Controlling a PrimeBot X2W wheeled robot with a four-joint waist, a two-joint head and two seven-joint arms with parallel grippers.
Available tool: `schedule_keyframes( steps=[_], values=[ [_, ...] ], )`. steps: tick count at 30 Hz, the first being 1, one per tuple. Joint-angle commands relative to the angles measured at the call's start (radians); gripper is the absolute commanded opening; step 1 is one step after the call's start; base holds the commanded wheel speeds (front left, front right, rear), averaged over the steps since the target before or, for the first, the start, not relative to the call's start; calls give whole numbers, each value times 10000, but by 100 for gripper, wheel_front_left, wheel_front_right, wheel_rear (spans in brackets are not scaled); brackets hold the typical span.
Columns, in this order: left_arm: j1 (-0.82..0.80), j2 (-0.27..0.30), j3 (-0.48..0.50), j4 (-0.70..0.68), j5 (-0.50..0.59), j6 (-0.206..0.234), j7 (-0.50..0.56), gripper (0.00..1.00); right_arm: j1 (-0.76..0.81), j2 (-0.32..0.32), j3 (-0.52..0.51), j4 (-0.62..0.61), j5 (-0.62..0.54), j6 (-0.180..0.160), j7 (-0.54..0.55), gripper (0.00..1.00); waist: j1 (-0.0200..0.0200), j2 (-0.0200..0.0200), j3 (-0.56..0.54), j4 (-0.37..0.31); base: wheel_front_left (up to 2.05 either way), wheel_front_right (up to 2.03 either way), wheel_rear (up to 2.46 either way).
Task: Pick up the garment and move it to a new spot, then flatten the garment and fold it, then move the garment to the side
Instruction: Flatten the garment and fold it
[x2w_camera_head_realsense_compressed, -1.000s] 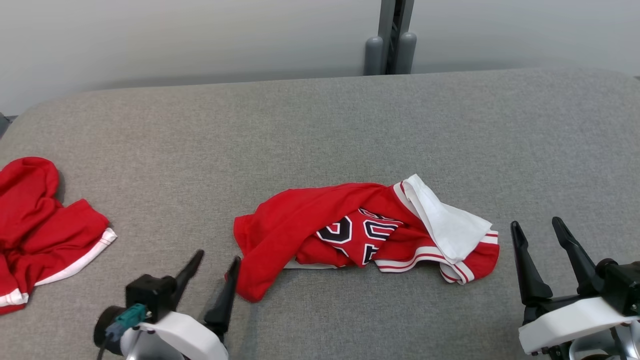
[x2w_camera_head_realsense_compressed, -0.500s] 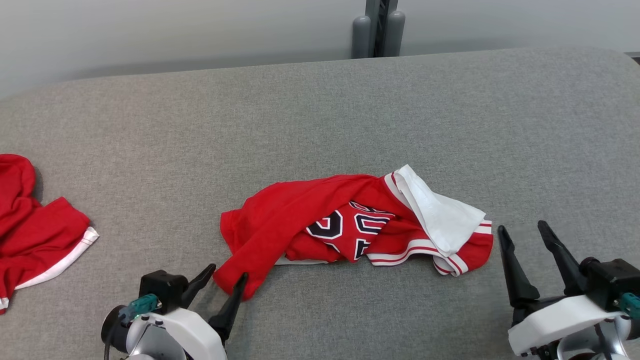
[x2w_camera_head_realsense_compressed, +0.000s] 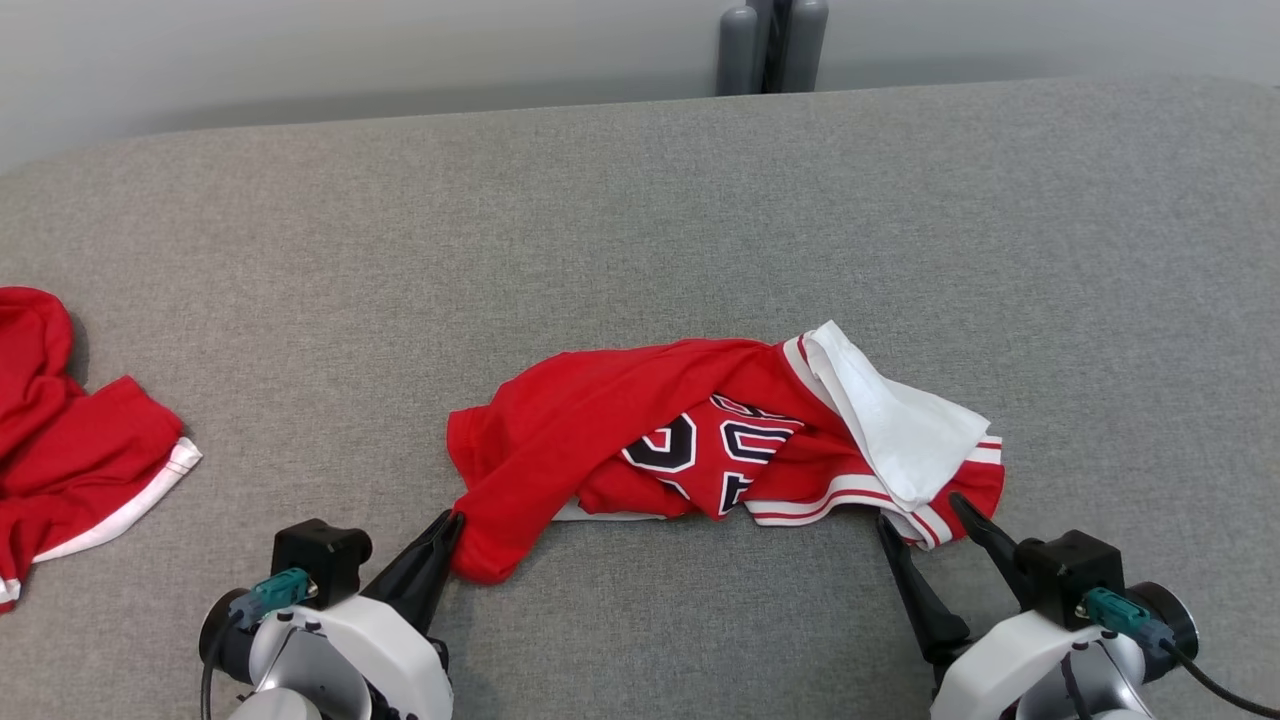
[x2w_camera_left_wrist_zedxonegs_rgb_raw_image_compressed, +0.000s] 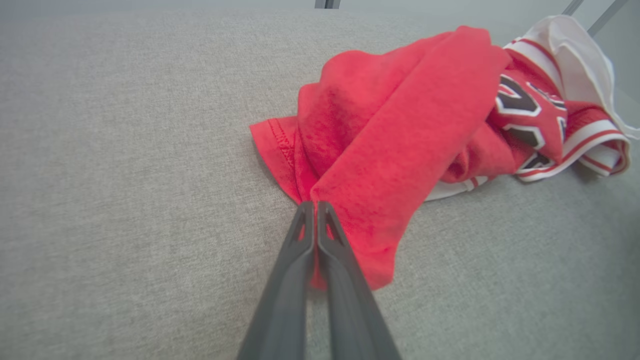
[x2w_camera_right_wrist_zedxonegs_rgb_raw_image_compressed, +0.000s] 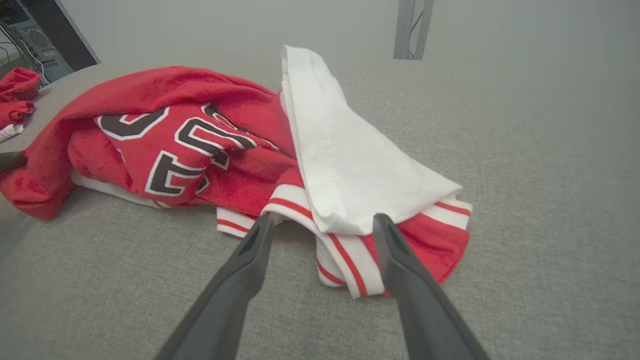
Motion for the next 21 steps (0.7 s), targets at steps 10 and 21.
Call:
schedule_keyframes(
  steps=[10, 21],
  values=[
    [-248, -12, -69, -125, 99, 117, -124, 0, -803, 99, -247, 1280, 17, -7, -372, 27, 0, 0, 115, 118, 0, 0, 0],
    [-257, 139, 42, -207, 39, 236, -229, 0, -1031, 190, -862, 921, 219, -7, -848, 0, 0, 0, 125, 55, 0, 0, 0]
  ],
)
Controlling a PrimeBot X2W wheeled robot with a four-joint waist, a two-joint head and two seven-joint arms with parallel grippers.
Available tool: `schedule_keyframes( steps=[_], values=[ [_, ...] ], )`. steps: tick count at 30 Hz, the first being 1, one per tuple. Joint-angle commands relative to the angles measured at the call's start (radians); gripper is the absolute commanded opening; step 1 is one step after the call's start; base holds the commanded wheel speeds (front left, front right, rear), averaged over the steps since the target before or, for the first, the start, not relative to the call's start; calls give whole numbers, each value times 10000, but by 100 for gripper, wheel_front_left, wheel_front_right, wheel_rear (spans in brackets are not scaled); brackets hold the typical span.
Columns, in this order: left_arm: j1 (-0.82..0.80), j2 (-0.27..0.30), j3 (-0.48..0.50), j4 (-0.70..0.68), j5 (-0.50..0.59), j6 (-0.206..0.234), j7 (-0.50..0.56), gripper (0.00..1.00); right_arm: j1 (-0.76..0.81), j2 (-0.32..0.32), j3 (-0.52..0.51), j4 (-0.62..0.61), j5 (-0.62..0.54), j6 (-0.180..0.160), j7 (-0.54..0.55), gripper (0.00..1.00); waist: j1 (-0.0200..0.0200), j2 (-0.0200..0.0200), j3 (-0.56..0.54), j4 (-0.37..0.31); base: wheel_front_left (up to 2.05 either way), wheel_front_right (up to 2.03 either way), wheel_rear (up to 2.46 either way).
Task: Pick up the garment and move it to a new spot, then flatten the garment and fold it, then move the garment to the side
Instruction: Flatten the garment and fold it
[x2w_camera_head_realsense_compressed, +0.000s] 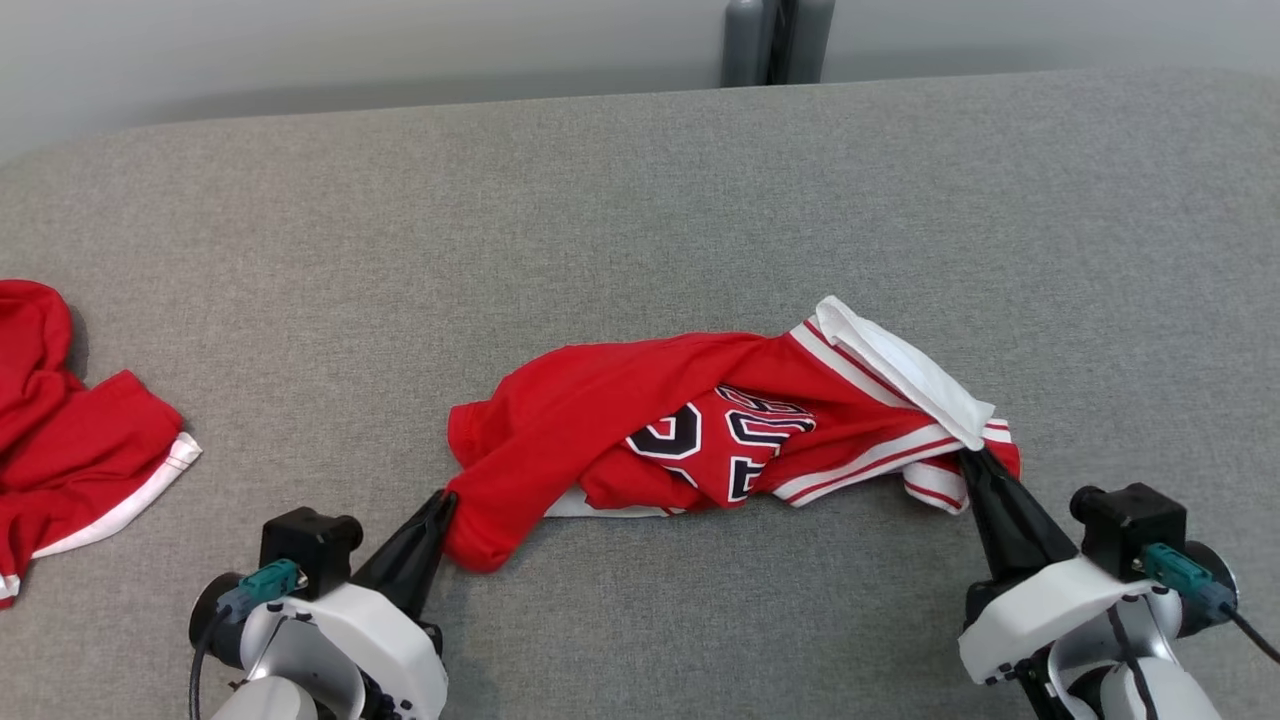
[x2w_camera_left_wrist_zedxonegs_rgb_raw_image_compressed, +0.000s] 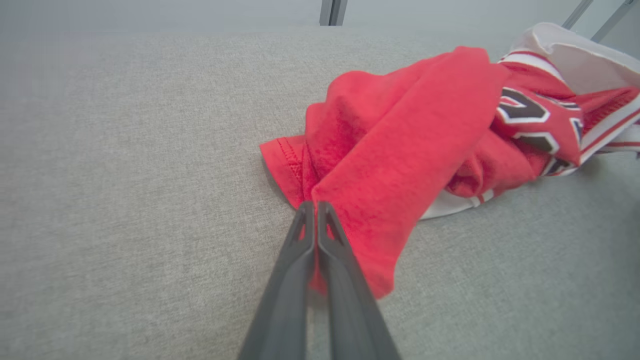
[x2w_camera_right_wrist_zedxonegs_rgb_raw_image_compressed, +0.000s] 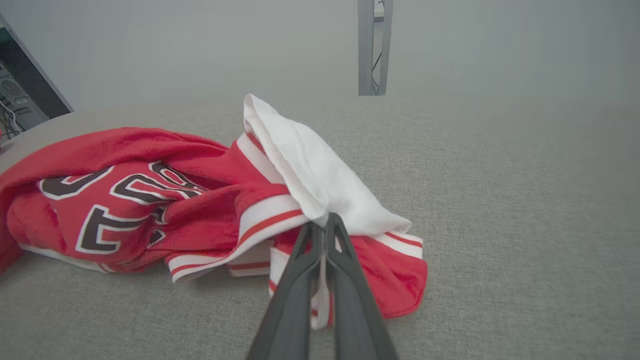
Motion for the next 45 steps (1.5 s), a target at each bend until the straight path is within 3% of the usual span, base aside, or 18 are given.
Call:
schedule_keyframes(
  steps=[1, 8, 17, 24, 35, 45],
  values=[
    [-145, 106, 102, -38, -11, 54, -103, 0, -111, -30, -96, -159, 26, -7, -91, 0, 0, 0, -17, -21, 0, 0, 0],
    [-370, 268, 367, -806, 248, 413, -449, 0, -260, -85, -566, -1390, -31, -7, -153, 0, 0, 0, -204, -97, 0, 0, 0],
    [-668, 811, 816, -2907, 774, 1086, -524, 0, -203, -117, -1066, -3422, -237, -7, 226, 0, 0, 0, -592, -139, 0, 0, 0],
    [-401, 1096, 886, -4155, 949, 1535, -109, 0, 111, -68, -1032, -4014, -124, -5, 617, 0, 0, 0, -756, -160, 0, 0, 0],
    [116, 1076, 765, -4278, 872, 1867, 113, 0, 539, -11, -969, -3358, 124, -5, 679, 0, 0, 0, -620, -163, 0, 0, 0],
    [815, 395, 346, -2299, 77, 1399, -273, 0, 952, 27, -781, -359, 620, -5, -39, 0, 0, 0, -255, -170, 0, 0, 0]
  ],
)
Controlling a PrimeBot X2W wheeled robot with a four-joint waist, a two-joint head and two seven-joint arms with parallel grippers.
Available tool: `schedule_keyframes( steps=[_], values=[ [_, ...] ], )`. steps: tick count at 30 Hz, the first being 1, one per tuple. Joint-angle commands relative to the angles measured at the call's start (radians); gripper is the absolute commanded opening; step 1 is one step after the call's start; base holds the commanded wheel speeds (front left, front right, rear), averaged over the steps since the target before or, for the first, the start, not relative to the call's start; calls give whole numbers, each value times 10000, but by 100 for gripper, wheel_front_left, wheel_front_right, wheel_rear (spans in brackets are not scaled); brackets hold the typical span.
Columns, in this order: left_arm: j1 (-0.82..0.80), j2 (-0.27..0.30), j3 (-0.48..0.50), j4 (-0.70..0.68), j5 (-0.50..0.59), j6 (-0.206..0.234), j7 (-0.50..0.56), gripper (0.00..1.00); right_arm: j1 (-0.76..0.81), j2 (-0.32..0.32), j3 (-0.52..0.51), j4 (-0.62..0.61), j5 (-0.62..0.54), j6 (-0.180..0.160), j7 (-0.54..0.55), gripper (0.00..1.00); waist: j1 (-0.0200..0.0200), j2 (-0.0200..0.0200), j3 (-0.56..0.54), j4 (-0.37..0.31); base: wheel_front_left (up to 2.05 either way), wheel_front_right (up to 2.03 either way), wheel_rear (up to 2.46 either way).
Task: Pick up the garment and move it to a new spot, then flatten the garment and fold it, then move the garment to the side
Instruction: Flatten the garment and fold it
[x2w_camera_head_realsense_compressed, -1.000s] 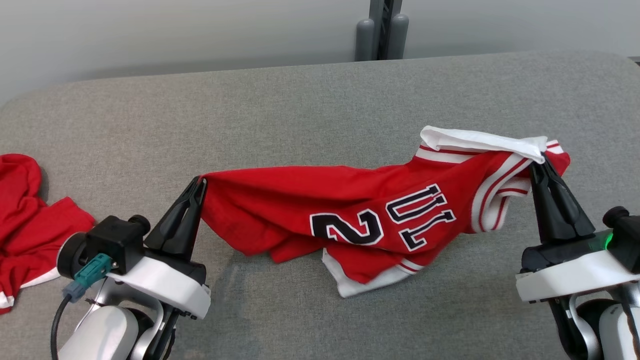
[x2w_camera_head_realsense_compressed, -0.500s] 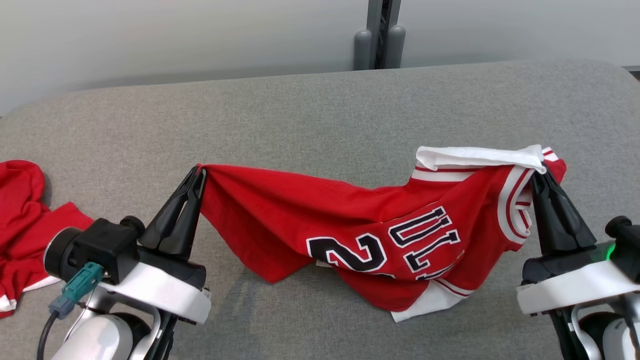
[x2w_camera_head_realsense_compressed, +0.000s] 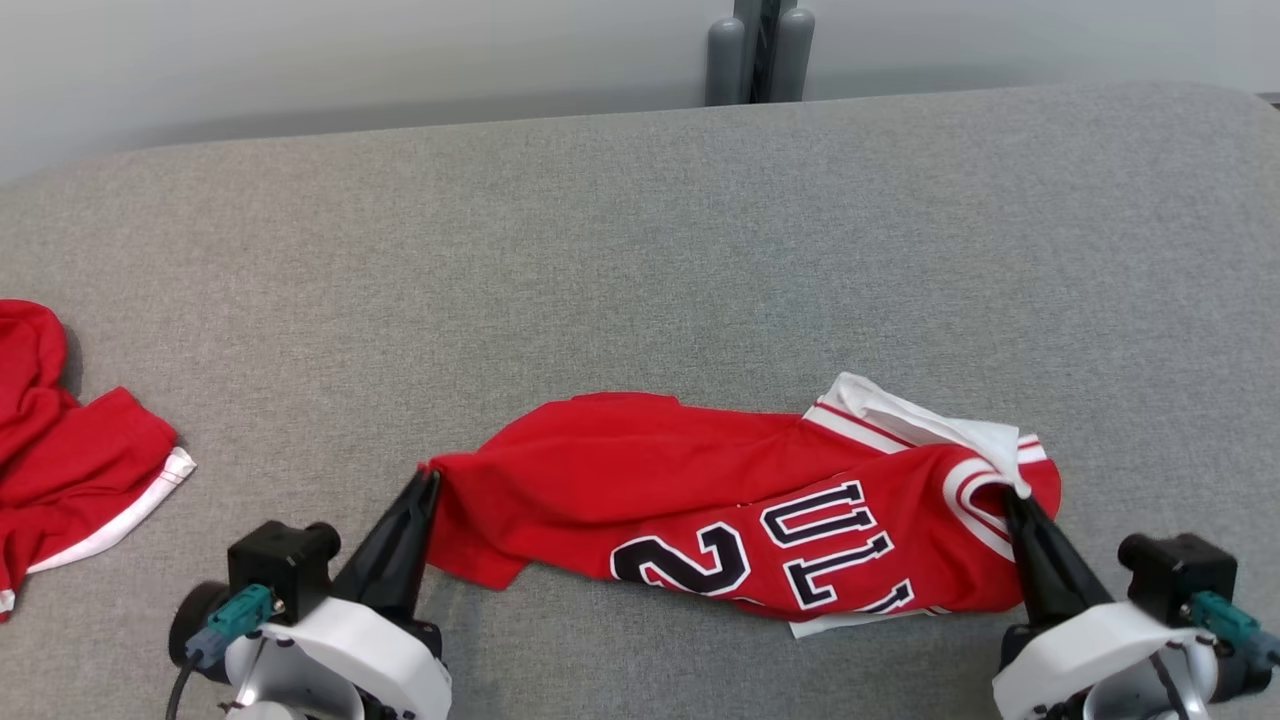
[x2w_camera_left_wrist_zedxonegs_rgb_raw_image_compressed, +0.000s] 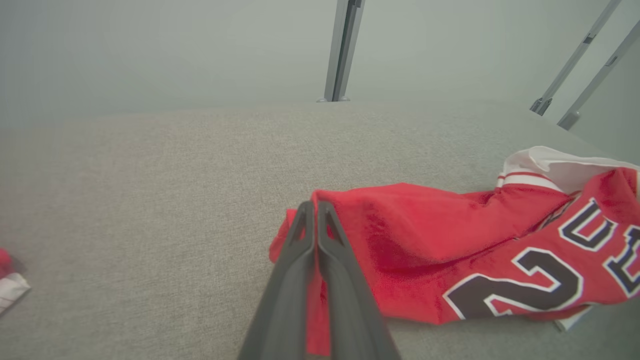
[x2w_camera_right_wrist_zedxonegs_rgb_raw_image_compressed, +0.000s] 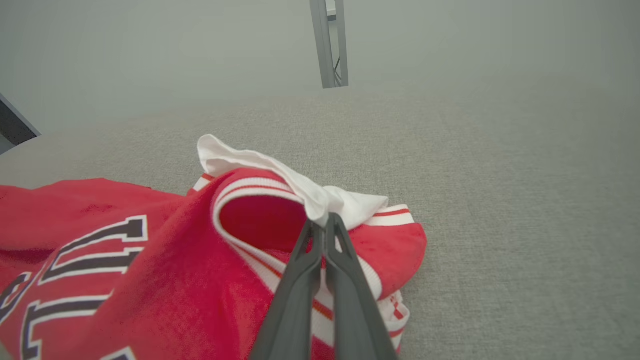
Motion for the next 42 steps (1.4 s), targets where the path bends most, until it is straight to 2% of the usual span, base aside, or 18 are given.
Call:
schedule_keyframes(
  steps=[1, 5, 6, 7, 8, 9, 10, 16, 25, 32, 36, 42],
  values=[
    [82, -48, -17, 209, -115, -87, -79, 0, 99, -28, -4, 327, 101, -3, -191, 0, 0, -1, 35, 21, 0, 0, 0],
    [175, -223, -64, 719, -291, -197, -207, 0, -66, -27, 90, 1021, 223, -3, -504, 0, 0, -1, 93, 10, 0, 0, 0],
    [187, -250, -77, 805, -325, -232, -239, 0, -110, -25, 109, 1115, 251, -3, -567, 8, 0, -1, 96, -1, 0, 0, 0],
    [200, -284, -77, 862, -359, -261, -264, 0, -151, -27, 91, 1188, 292, -3, -654, 36, 0, -1, 93, -14, 0, 0, 0],
    [217, -325, -87, 893, -413, -268, -297, 0, -188, -27, 73, 1236, 366, -5, -711, 49, 0, -1, 83, -23, 0, 0, 0],
    [221, -345, -96, 908, -437, -256, -315, 39, -196, -25, 55, 1271, 336, -3, -742, 100, 0, -1, 69, -26, 0, 0, 0],
    [226, -395, -84, 882, -488, -254, -346, 99, -189, -26, 17, 1281, 312, -3, -777, 100, 0, -1, 55, -24, 0, 0, 0],
    [154, -475, 240, 366, -245, 146, -997, 100, 195, -28, -531, 689, 116, -3, -944, 100, 0, -1, -75, 32, 0, 0, 0],
    [-92, -142, 1203, -557, 535, 1104, -1863, 100, 210, -27, -1274, -1503, -310, -3, -571, 100, 0, -1, -446, -34, 0, 0, 0],
    [36, 249, 1325, -432, 862, 1254, -1828, 100, 108, -25, -1323, -2298, -526, -3, -37, 100, 0, -1, -825, -20, 0, 0, 0],
    [346, 398, 1102, -290, 782, 1101, -1550, 100, 381, -25, -1174, -2471, -566, -3, 237, 100, 0, -1, -1068, 4, 0, 0, 0],
    [717, 335, 856, -143, 634, 1007, -1371, 100, 718, -22, -1015, -2631, -379, -3, 400, 100, 0, -1, -1242, 35, 0, 0, 0]
  ],
)
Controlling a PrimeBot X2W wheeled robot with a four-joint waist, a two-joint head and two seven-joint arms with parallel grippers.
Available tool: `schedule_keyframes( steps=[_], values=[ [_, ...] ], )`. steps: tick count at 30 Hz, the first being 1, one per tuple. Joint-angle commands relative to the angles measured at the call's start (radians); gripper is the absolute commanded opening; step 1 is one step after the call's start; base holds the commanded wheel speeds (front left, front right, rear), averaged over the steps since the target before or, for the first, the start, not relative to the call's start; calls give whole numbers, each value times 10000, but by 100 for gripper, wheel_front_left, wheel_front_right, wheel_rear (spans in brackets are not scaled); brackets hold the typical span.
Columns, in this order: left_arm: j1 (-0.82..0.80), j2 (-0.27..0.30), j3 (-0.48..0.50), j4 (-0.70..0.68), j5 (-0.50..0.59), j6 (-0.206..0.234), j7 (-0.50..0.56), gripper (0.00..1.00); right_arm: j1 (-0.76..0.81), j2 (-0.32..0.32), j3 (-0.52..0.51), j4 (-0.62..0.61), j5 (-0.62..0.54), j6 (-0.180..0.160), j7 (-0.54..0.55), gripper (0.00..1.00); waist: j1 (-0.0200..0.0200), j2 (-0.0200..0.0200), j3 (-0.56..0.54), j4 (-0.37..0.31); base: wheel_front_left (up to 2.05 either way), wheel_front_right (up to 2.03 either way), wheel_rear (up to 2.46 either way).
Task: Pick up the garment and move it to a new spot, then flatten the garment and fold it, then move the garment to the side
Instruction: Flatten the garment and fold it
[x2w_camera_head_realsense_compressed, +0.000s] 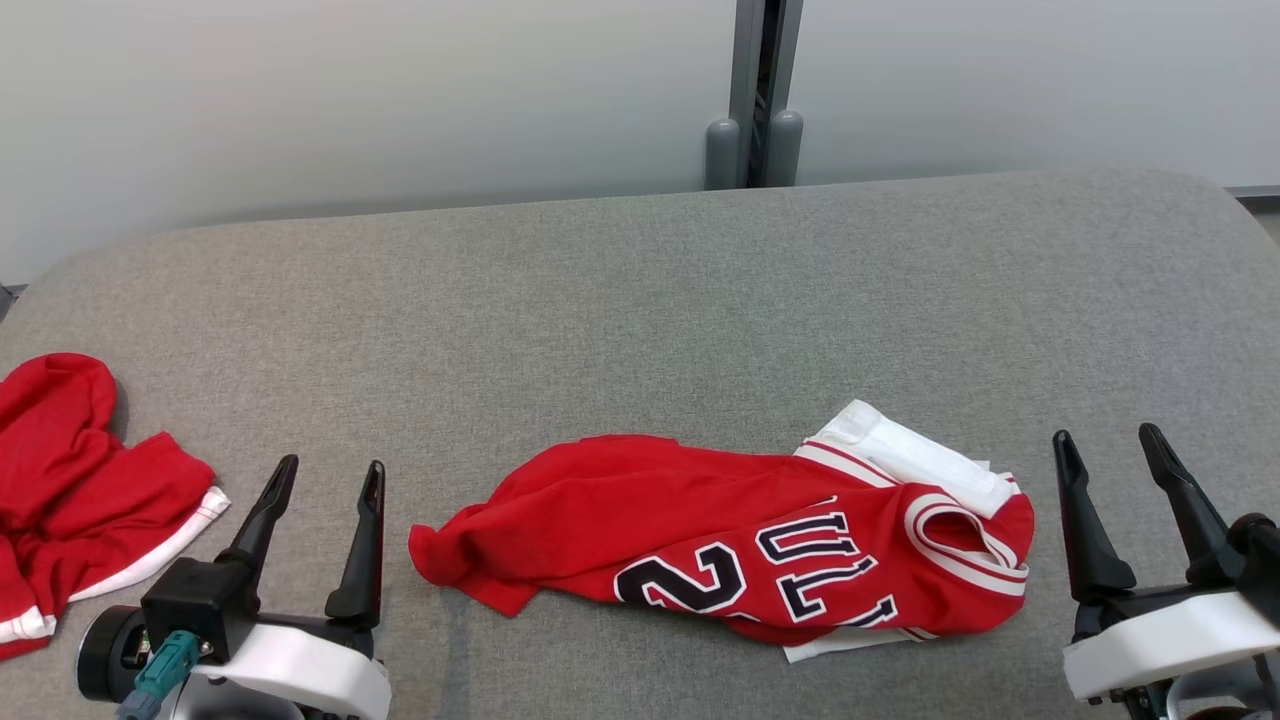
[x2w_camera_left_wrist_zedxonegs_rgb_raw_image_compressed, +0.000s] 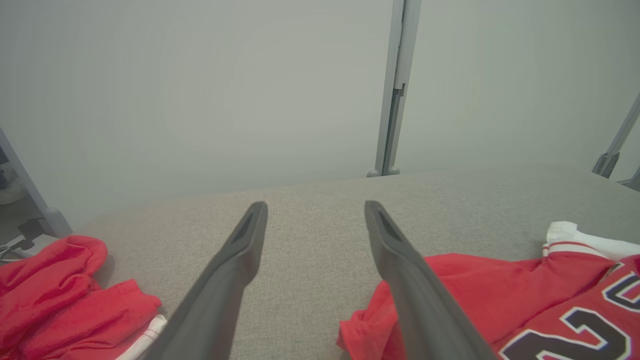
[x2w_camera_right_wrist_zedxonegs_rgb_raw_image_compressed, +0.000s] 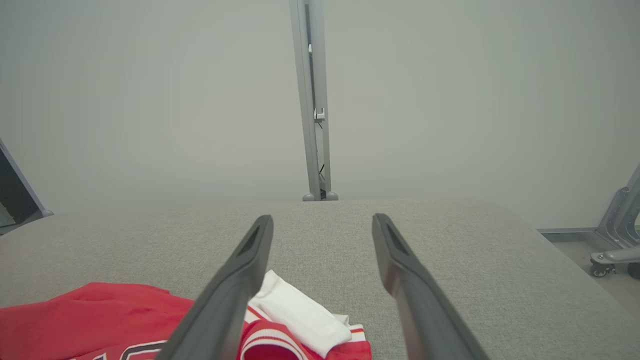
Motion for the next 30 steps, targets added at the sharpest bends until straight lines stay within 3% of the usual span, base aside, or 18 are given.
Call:
schedule_keyframes(
  steps=[1, 11, 23, 30],
  values=[
    [39, 33, 13, 5, -31, -51, -6, 100, 118, -39, -25, -38, 46, -3, 22, 100, 0, 0, -11, 14, 0, 0, 0],
    [-204, 107, -85, -30, -44, -121, 127, 100, 81, -40, -86, -184, 169, -3, 54, 100, 0, 0, 95, 129, 0, 0, 0],
    [-1165, 14, -777, 1600, -1377, -1710, 2055, 100, -217, -39, 76, 50, 317, -3, -38, 100, 0, 0, 721, 57, 0, 0, 0],
    [-1287, -72, -952, 2059, -1761, -2142, 2387, 100, -269, -39, 16, 256, 391, -3, -102, 100, 0, 0, 983, -109, 0, 0, 0]
  ],
)
